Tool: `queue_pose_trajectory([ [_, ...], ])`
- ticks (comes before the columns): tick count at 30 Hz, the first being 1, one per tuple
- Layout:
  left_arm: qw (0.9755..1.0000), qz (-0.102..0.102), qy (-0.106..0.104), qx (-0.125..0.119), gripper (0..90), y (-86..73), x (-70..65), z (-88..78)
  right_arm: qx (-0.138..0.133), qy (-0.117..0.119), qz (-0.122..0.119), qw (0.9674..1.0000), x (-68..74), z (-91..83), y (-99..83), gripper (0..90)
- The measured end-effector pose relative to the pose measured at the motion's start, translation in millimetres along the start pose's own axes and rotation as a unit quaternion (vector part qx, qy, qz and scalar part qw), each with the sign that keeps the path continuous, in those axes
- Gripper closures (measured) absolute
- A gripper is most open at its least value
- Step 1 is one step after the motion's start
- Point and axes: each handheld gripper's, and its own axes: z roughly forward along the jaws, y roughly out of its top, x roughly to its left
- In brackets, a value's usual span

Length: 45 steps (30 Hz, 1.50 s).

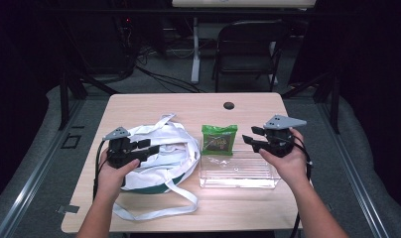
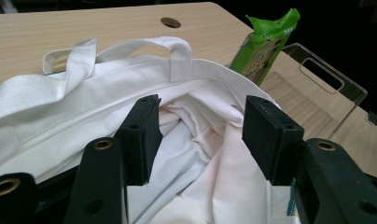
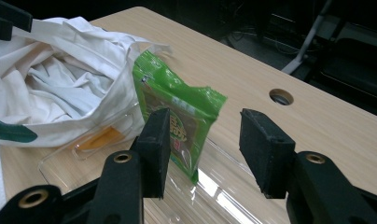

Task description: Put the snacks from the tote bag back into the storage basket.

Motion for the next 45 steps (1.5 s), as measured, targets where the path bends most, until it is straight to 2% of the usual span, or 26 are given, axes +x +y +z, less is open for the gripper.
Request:
queue_pose_trajectory([
  [5, 1.0000, -0.001, 0.000, -0.002, 46.3, -0.1, 0.2, 0.1, -0.001, -0.018, 0.006, 0.9998, 0.3, -10.2, -18.4, 53.6],
  [15, 1.0000, -0.003, 0.003, -0.002, 46.0, -0.2, 1.1, -1.6, -0.008, -0.018, 0.040, 0.9990, 3.5, -25.1, -54.7, 53.7],
  [19, 1.0000, -0.003, 0.003, -0.002, 45.9, -0.6, 1.6, -1.5, -0.010, -0.015, 0.044, 0.9989, 7.3, -24.4, -67.5, 53.6],
  [23, 1.0000, -0.004, 0.004, -0.002, 45.9, -1.0, 1.6, -1.0, -0.008, -0.019, 0.045, 0.9988, 10.4, -22.3, -74.2, 53.5],
  [25, 1.0000, -0.004, 0.004, -0.003, 45.8, -1.2, 1.9, -0.7, -0.009, -0.022, 0.036, 0.9991, 12.9, -20.9, -78.8, 53.4],
  [28, 1.0000, -0.004, 0.005, -0.002, 45.7, -1.6, 2.6, -1.0, -0.021, -0.024, 0.037, 0.9988, 15.9, -19.1, -83.5, 53.1],
  [35, 1.0000, -0.005, 0.007, -0.004, 45.7, -1.6, 3.2, -2.0, -0.026, -0.038, 0.032, 0.9984, 18.7, -16.6, -94.4, 52.2],
  [36, 1.0000, -0.006, 0.007, -0.004, 45.7, -1.6, 3.3, -2.4, -0.036, -0.041, 0.038, 0.9978, 19.2, -16.6, -98.6, 52.1],
  [38, 0.9999, -0.006, 0.007, -0.004, 45.7, -1.5, 3.5, -2.6, -0.040, -0.046, 0.040, 0.9973, 18.9, -16.9, -101.6, 52.0],
  [45, 0.9999, -0.006, 0.009, -0.003, 45.6, -2.0, 4.5, -2.2, -0.034, -0.048, 0.042, 0.9974, 17.7, -14.7, -106.8, 51.7],
])
